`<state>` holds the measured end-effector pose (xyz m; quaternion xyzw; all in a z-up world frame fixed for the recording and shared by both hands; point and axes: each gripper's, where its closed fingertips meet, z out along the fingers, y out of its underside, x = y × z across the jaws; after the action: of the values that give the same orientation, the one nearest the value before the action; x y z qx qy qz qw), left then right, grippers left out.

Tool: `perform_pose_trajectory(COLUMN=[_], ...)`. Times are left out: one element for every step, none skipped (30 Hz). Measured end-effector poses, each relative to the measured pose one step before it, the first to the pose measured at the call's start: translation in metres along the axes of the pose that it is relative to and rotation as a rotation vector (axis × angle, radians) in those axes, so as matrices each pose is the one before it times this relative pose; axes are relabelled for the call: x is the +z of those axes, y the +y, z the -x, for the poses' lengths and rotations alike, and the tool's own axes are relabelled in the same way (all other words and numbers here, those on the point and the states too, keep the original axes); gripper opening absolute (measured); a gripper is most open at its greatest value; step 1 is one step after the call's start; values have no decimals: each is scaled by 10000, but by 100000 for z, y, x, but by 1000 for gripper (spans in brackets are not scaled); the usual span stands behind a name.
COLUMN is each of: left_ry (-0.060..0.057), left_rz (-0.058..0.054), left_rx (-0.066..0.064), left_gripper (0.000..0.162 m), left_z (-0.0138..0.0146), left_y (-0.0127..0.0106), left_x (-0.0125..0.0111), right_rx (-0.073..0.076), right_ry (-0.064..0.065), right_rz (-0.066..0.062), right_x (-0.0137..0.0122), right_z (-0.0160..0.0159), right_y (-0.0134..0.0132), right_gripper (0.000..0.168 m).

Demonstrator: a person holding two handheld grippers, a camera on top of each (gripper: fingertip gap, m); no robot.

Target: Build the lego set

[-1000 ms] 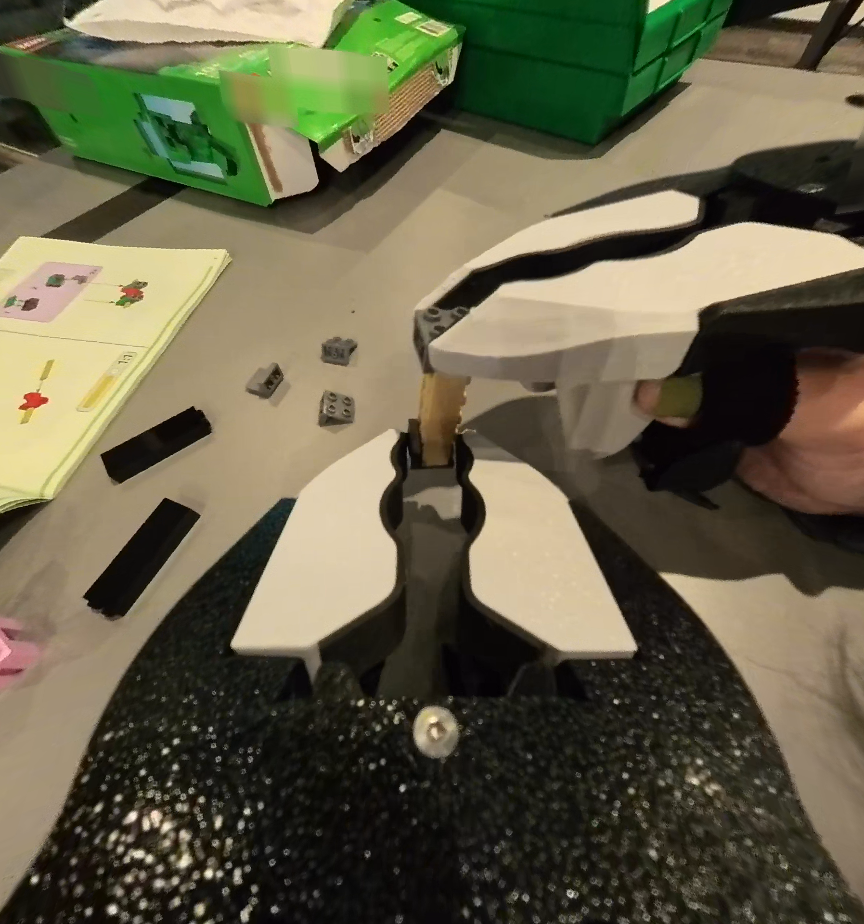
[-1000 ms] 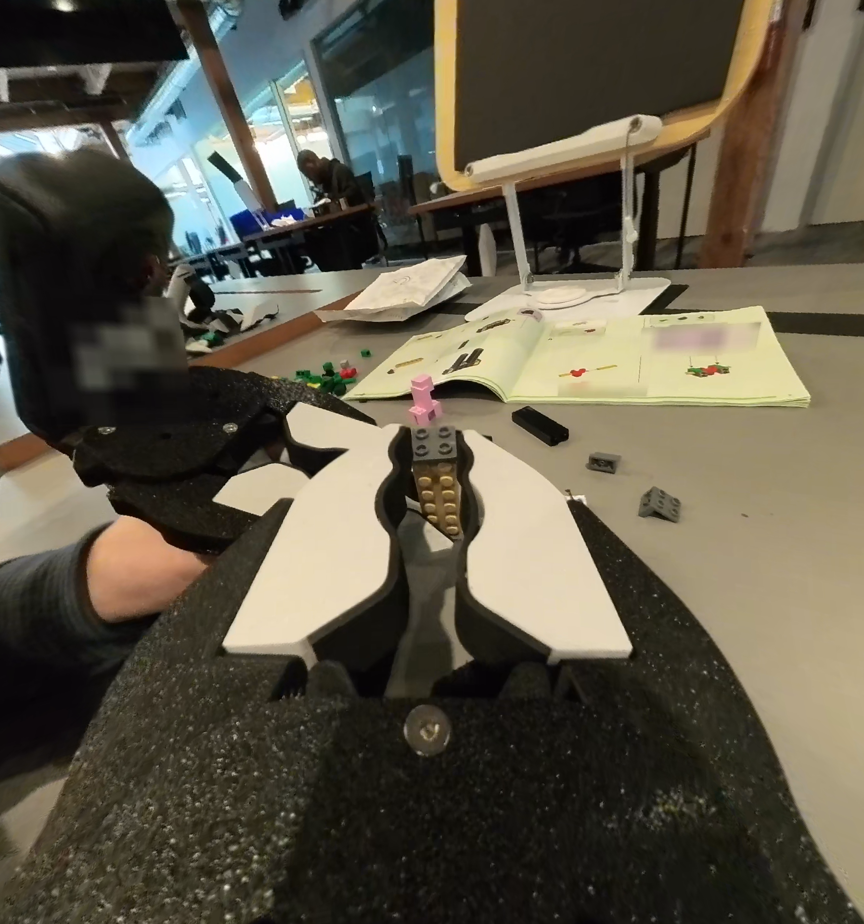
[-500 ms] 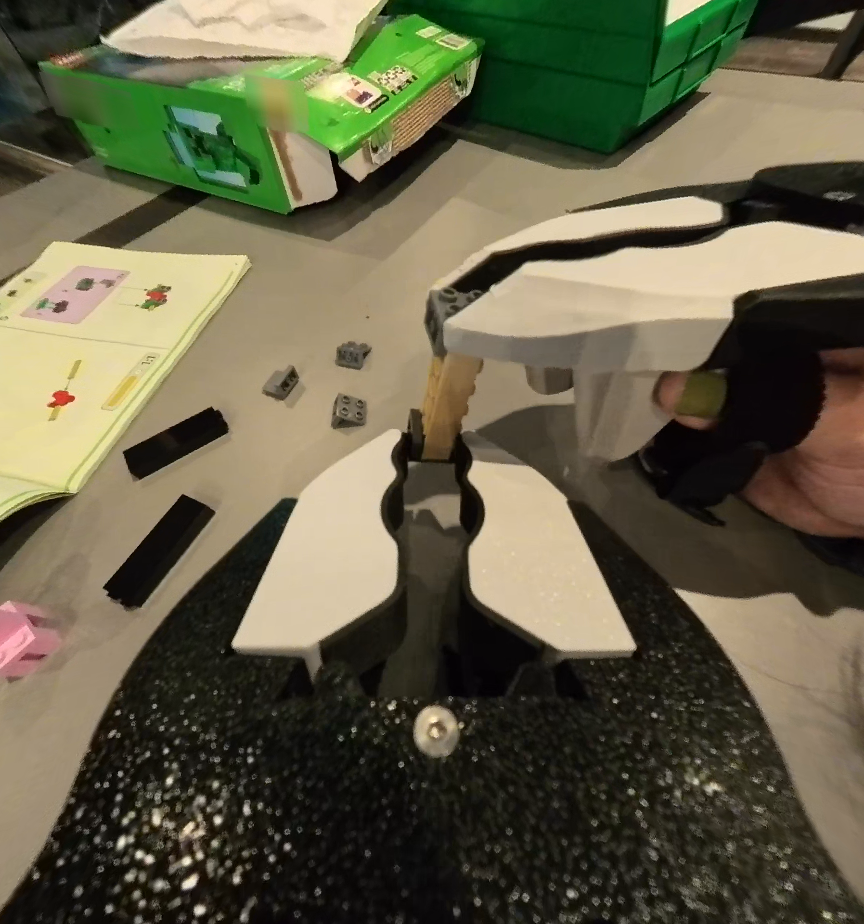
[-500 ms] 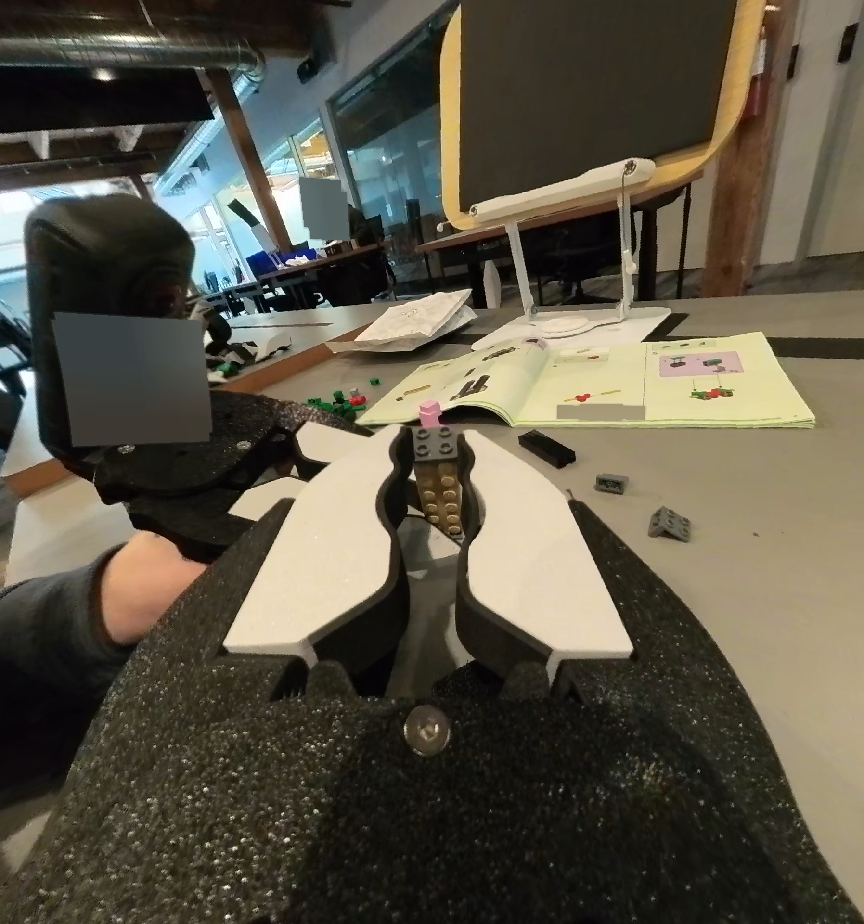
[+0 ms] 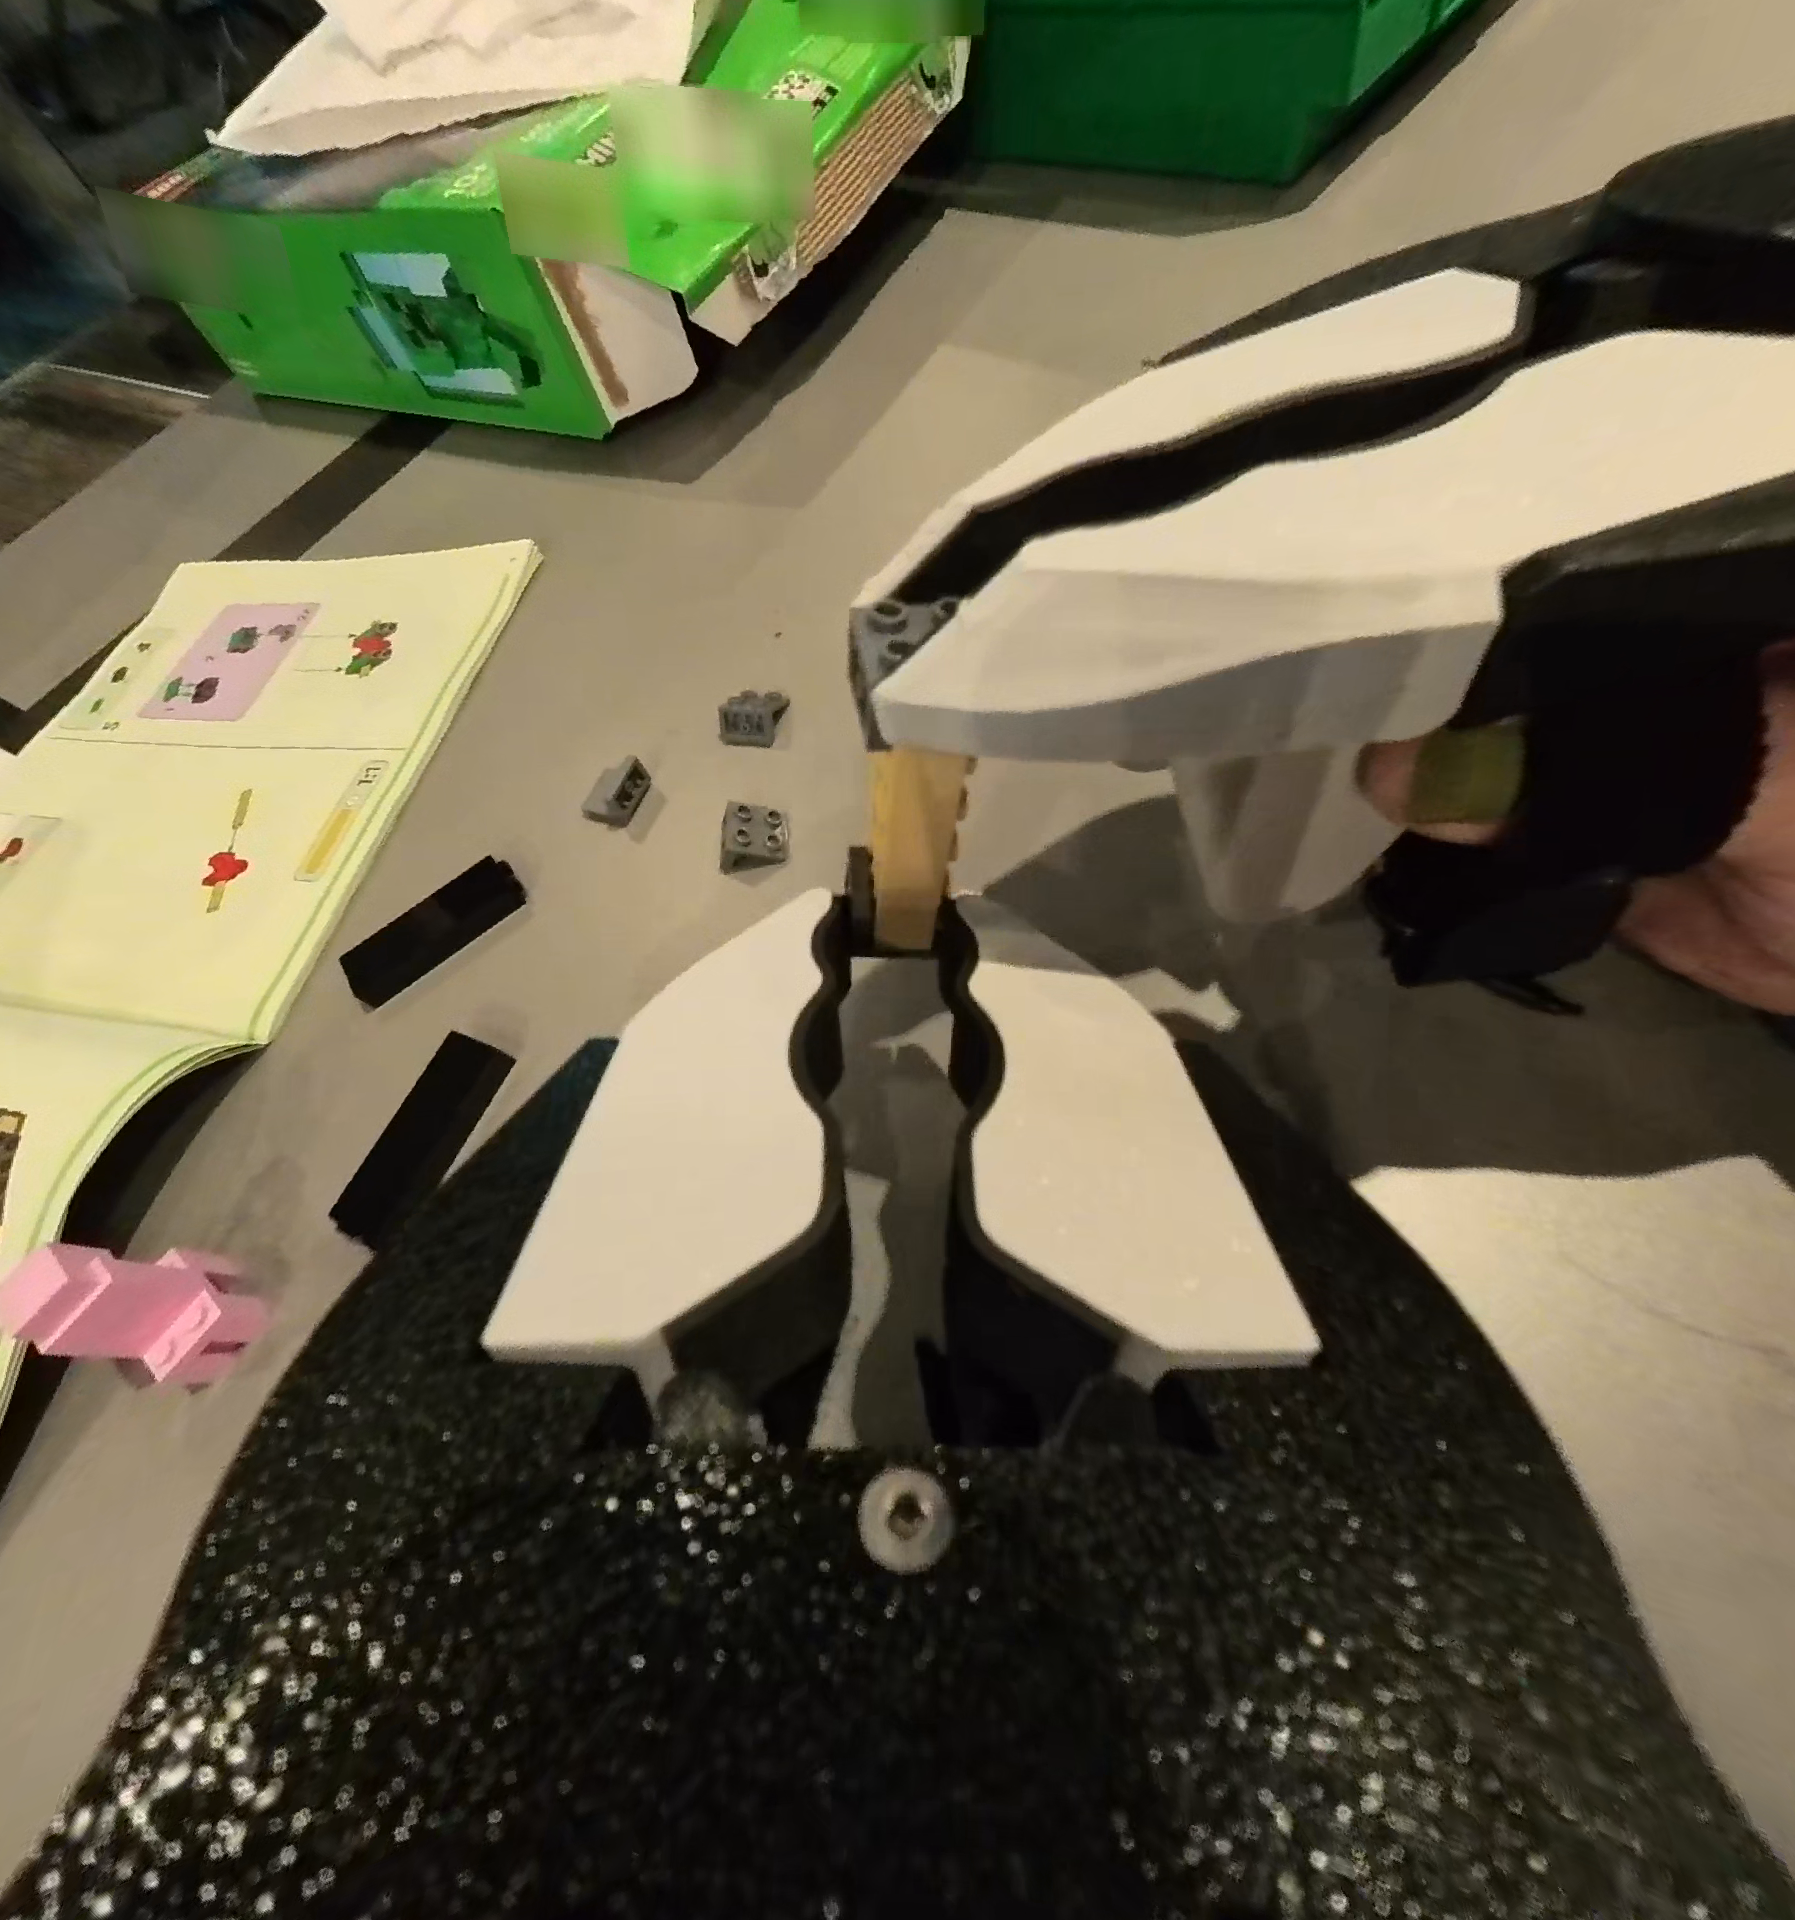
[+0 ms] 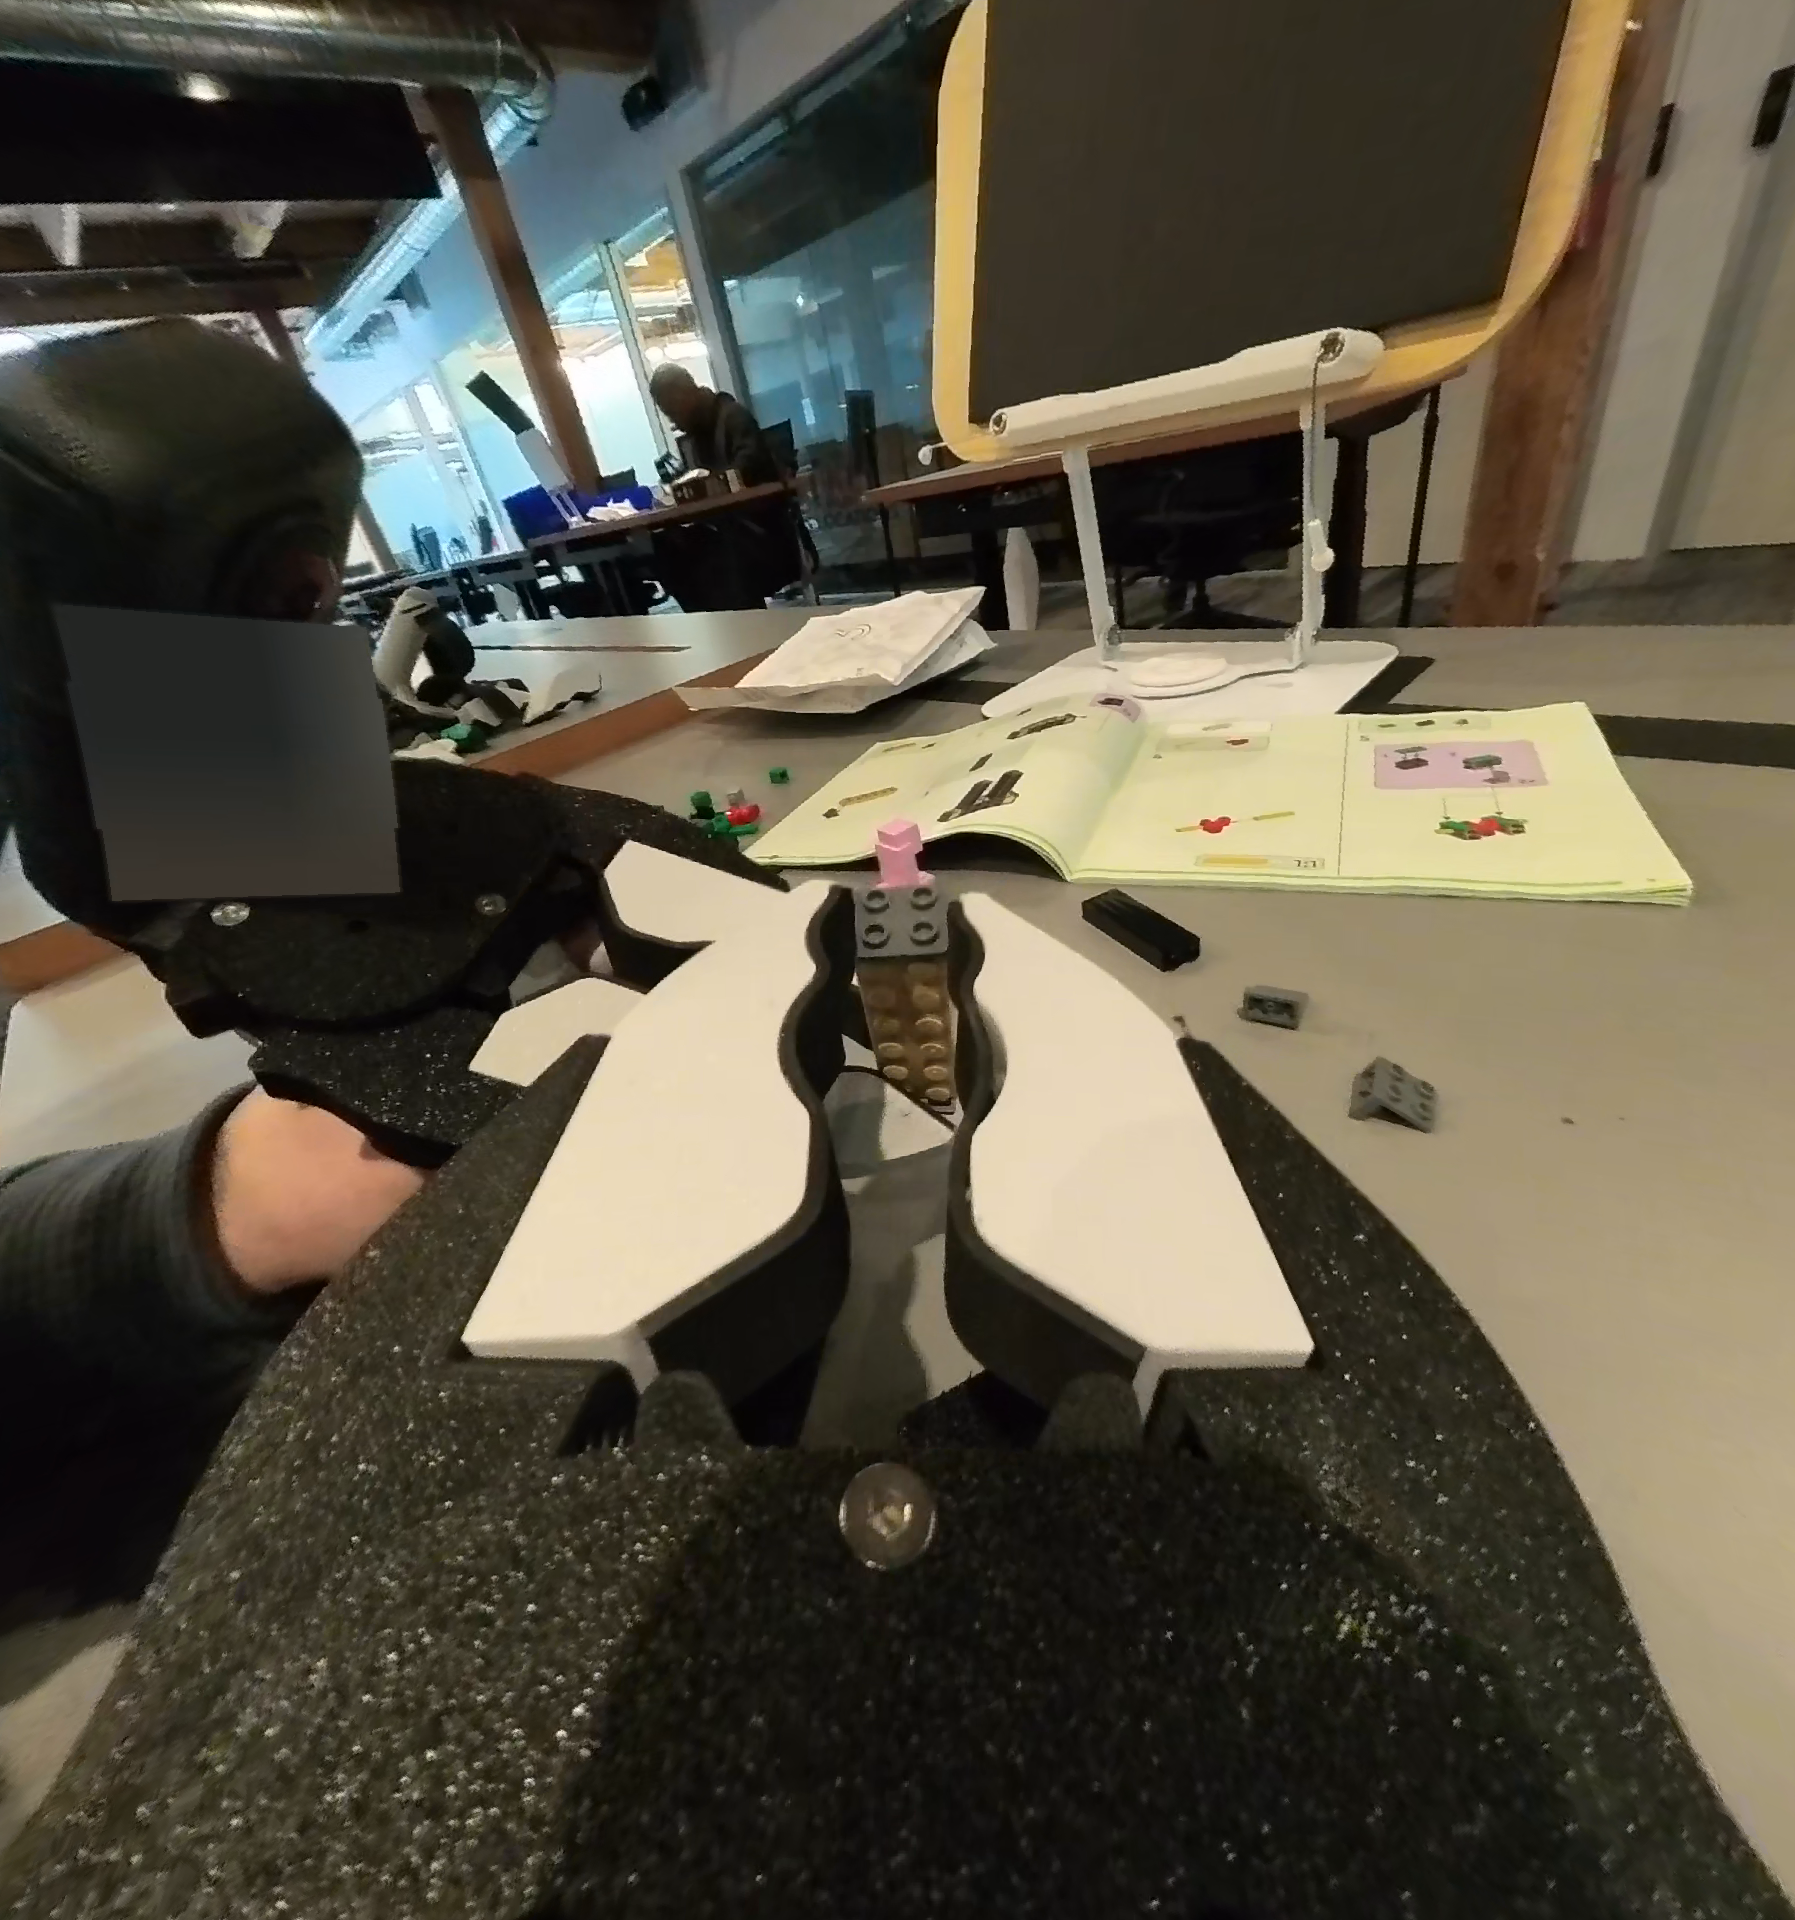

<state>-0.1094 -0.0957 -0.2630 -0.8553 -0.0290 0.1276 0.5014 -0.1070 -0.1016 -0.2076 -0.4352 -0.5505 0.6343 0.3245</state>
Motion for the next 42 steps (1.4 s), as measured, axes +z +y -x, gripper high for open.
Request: perform_pose_trajectory(left_ry=[0, 13, 44, 75, 102, 98, 76, 58, 9, -22, -23, -23, -33, -67, -84, -86, -37, 20, 25, 13, -8, -10, -3, 12, 70, 153, 119, 24, -16, -20, -27, -33, -57, -92, -66, -46, -59, -80, -70, -60, -52, -46], left_rz=[-31, -104, -155, -135, -72, -47, -57, -43, -26, -35, -53, -44, -31, -32, -25, -8, -5, -13, -25, -21, -10, -14, -15, -12, -19, -44, -35, 9, 24, -4, -43, -40, -21, 8, 5, -16, -5, 22, 41, 45, 42, 66], left_rx=[11, -37, -127, -172, -170, -160, -141, -91, -29, 17, 40, 33, 17, 8, -2, -20, -12, 1, 16, 39, 31, 13, -12, -42, -53, -64, -44, 12, 42, 35, 32, 38, 39, 27, 19, 8, 41, 93, 127, 133, 131, 120], left_gripper=[16, 16, 16, 16, 17, 17, 17, 17, 17, 17, 17, 17, 18, 20, 24, 27, 27, 27, 26, 25, 25, 25, 25, 26, 30, 33, 34, 35, 35, 33, 30, 27, 23, 19, 19, 19, 19, 18, 18, 17, 17, 16], left_z=[50, 37, 5, -43, -75, -55, -28, -19, 17, 30, 2, 5, 28, 68, 112, 131, 67, -16, -39, -40, -9, 8, 10, 19, -42, -188, -172, -56, -19, -11, -3, 3, 60, 125, 107, 65, 40, 36, -6, -1, -15, -15], left_y=[-3, -72, -120, -71, 13, 35, -13, -24, -11, -14, -30, -32, -46, -43, -37, -15, 0, -8, -19, -9, -18, -20, -20, -2, -7, -41, -48, 13, 30, -36, -86, -98, -58, -2, 12, -24, -5, 7, -6, -8, -9, 27], left_x=[-30, -14, 12, 62, 97, 97, 49, 36, 28, 26, 11, 12, 3, -6, 4, -1, 23, 15, 8, 11, 7, -16, -9, -5, -4, 4, 4, 9, 24, 11, -17, -37, -29, -36, -44, -35, -22, -10, -9, -23, -10, -10], right_rx=[26, 24, 10, 3, 17, 65, 91, 72, 57, 49, 37, 29, 27, 44, 51, 50, 46, 36, 29, 22, 6, 12, 32, 43, 43, 39, 31, 13, 9, 1, -5, -13, -7, -2, -8, -7, 9, 15, 2, -14, -18, -11], right_ry=[-18, -17, -10, 6, 20, 8, -10, -17, -6, -9, -6, -3, 3, -1, -1, 5, -8, -4, -8, -5, 16, 6, 6, 6, 1, -8, 0, -6, -32, -27, -27, -32, -27, -18, -9, -4, -6, -2, 0, 0, 7, 14], right_rz=[-5, -22, -40, -11, 33, 10, -14, -11, -6, -10, -20, -21, -17, -28, -26, -14, -10, -7, -11, -3, -8, -25, -22, -16, -8, 18, 10, -9, 6, 8, 5, -16, 5, -1, 1, -16, -6, -4, -8, -11, -15, 3], right_x=[4, -1, -15, -5, 18, -5, -9, -7, -3, 9, -11, -16, -9, -19, -29, -11, -14, 2, 0, 2, 10, 0, 2, 11, 24, 32, 42, 15, 18, 29, 21, 23, 40, 35, 39, 24, 31, 11, 10, -1, -17, 1], right_z=[21, 5, 1, -31, -71, -64, -67, -54, -44, -25, -20, -18, -31, -30, -42, -43, -29, -26, -13, -3, -32, -15, -16, -28, -30, -15, -17, 10, 45, 62, 83, 104, 94, 91, 62, 48, 22, 3, 11, 18, 15, 4], right_y=[-11, -46, -77, -29, 62, 53, 12, -22, 12, 1, -30, -28, -24, -33, -36, -8, -2, -4, -6, 0, -4, -28, -17, -4, 4, 51, 25, -3, 18, 20, 24, -9, 28, 21, 20, -6, -3, 13, -7, -17, -20, 13], right_gripper=[16, 16, 16, 16, 16, 17, 16, 17, 17, 16, 16, 16, 16, 16, 16, 16, 16, 16, 16, 16, 16, 16, 16, 16, 16, 16, 16, 16, 16, 16, 16, 16, 16, 16, 16, 16, 16, 16, 16, 16, 16, 16])
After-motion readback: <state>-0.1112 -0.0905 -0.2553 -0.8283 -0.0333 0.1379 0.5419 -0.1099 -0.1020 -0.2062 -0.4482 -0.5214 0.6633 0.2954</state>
